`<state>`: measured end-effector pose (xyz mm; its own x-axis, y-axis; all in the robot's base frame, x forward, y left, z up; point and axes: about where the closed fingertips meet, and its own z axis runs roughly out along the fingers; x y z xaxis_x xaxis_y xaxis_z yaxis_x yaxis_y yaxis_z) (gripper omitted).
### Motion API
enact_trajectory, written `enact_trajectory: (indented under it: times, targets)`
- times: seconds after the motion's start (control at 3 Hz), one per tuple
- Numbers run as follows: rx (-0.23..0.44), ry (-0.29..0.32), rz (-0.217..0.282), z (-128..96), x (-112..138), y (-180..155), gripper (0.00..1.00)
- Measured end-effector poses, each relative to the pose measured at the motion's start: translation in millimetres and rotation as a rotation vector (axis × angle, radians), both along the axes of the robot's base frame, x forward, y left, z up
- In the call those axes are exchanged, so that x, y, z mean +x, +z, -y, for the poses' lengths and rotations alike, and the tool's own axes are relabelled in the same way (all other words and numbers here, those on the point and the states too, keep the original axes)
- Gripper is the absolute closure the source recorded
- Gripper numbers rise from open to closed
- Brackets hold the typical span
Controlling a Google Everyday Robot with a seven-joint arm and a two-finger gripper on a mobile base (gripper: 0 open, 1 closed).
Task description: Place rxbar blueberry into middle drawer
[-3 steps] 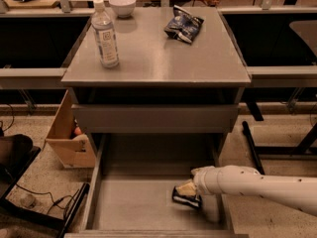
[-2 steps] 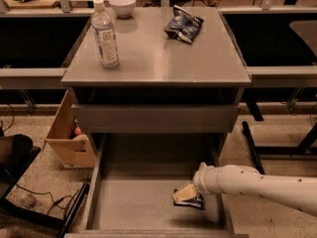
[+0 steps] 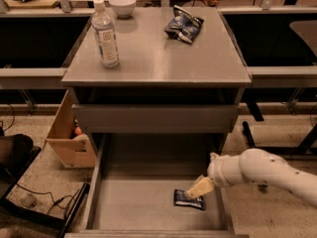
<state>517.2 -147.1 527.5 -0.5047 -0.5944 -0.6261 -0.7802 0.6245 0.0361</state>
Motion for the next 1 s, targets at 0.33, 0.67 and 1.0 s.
enact_trajectory:
  times: [0.33, 0.67, 1.0]
  targets:
    - [-0.066, 0.029, -0.041, 29.8, -23.0, 50.7, 0.00]
    - [-0.218, 0.050, -0.050, 44.1, -42.7, 89.8, 0.00]
    - [-0.411, 0.029, -0.009, 47.6, -48.6, 135.5, 0.00]
